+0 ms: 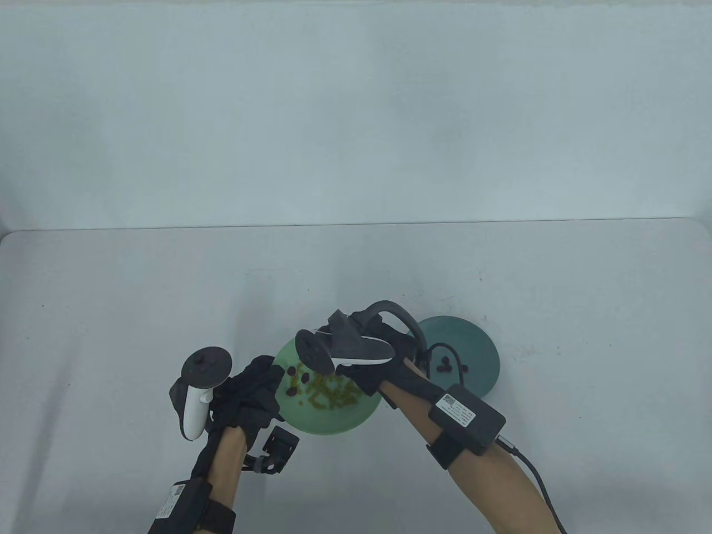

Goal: Pick cranberries with hand pinch into plate

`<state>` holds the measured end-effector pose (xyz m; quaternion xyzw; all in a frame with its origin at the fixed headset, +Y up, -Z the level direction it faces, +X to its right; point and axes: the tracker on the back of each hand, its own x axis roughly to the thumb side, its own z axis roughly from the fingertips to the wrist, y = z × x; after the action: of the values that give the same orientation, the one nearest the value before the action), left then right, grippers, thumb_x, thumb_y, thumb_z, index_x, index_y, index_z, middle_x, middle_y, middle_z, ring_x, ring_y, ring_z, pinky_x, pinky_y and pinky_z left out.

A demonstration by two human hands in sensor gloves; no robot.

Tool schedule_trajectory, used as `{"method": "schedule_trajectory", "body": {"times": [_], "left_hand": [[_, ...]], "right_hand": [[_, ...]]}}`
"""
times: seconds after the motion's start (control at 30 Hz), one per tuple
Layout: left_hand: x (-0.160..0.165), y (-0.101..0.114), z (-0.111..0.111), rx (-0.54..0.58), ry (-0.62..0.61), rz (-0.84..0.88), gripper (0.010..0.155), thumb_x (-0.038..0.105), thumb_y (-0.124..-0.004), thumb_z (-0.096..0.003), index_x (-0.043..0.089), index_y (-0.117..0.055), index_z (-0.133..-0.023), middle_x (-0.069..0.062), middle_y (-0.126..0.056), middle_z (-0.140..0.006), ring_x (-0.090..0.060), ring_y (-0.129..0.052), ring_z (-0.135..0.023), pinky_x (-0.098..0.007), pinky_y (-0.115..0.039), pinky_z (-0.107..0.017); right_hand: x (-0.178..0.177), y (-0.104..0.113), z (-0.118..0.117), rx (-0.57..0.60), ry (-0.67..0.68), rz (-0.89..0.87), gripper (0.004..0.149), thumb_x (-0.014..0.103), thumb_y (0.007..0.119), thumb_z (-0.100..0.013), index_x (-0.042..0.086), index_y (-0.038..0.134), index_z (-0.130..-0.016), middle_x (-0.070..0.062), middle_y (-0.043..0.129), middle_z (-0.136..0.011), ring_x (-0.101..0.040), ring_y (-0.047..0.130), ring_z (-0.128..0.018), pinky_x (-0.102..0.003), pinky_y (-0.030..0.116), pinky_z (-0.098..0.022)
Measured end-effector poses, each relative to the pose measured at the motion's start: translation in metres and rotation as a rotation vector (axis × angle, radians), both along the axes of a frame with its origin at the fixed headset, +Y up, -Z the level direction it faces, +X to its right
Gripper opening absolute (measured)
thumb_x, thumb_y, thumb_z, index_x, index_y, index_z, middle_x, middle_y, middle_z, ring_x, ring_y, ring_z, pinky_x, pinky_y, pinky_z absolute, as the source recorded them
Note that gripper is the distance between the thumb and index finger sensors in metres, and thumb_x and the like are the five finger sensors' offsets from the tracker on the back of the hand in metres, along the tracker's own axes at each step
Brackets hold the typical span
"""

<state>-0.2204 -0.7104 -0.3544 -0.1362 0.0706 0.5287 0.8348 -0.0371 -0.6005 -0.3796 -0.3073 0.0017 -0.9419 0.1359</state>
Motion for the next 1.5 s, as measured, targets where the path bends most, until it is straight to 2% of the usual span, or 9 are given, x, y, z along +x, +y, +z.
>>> {"method": "schedule_trajectory", "body": {"times": [0.33, 0.6, 1.13, 1.5], "left_hand": [[0.002, -0.001, 0.0, -0.001, -0.007, -0.001, 0.047, 0.025, -0.066, -0.0601, 0.002, -0.062, -0.101, -0.015, -0.09, -0.078, -0.022, -0.11, -0.045, -0.029, -0.097, -0.034], [0.003, -0.001, 0.0, 0.0, -0.007, 0.002, 0.047, 0.024, -0.066, -0.0601, 0.002, -0.062, -0.101, -0.015, -0.09, -0.078, -0.022, -0.11, -0.045, -0.029, -0.097, -0.034], [0.0, -0.001, 0.0, -0.003, -0.006, 0.01, 0.047, 0.024, -0.067, -0.06, 0.001, -0.063, -0.101, -0.016, -0.09, -0.078, -0.023, -0.11, -0.045, -0.029, -0.097, -0.034], [-0.001, 0.0, -0.001, 0.002, -0.005, 0.007, 0.047, 0.024, -0.067, -0.06, 0.002, -0.063, -0.101, -0.015, -0.09, -0.078, -0.022, -0.11, -0.045, -0.029, -0.097, -0.035]], "right_hand": [[-0.021, -0.029, 0.0, -0.052, 0.025, 0.036, 0.05, 0.052, 0.074, -0.051, 0.021, 0.084, -0.089, 0.015, 0.091, -0.043, -0.006, 0.095, -0.034, -0.034, 0.087, -0.038], [-0.028, -0.039, 0.001, -0.046, 0.039, 0.07, 0.05, 0.052, 0.073, -0.051, 0.021, 0.084, -0.089, 0.015, 0.091, -0.043, -0.006, 0.095, -0.034, -0.034, 0.087, -0.039], [-0.034, -0.044, 0.008, -0.02, 0.074, 0.087, 0.048, 0.048, 0.076, -0.051, 0.019, 0.084, -0.088, 0.014, 0.092, -0.042, -0.005, 0.095, -0.034, -0.034, 0.088, -0.038], [-0.034, -0.044, 0.006, -0.067, 0.086, 0.066, 0.046, 0.047, 0.078, -0.05, 0.018, 0.087, -0.084, 0.014, 0.092, -0.041, -0.005, 0.095, -0.033, -0.034, 0.088, -0.038]]}}
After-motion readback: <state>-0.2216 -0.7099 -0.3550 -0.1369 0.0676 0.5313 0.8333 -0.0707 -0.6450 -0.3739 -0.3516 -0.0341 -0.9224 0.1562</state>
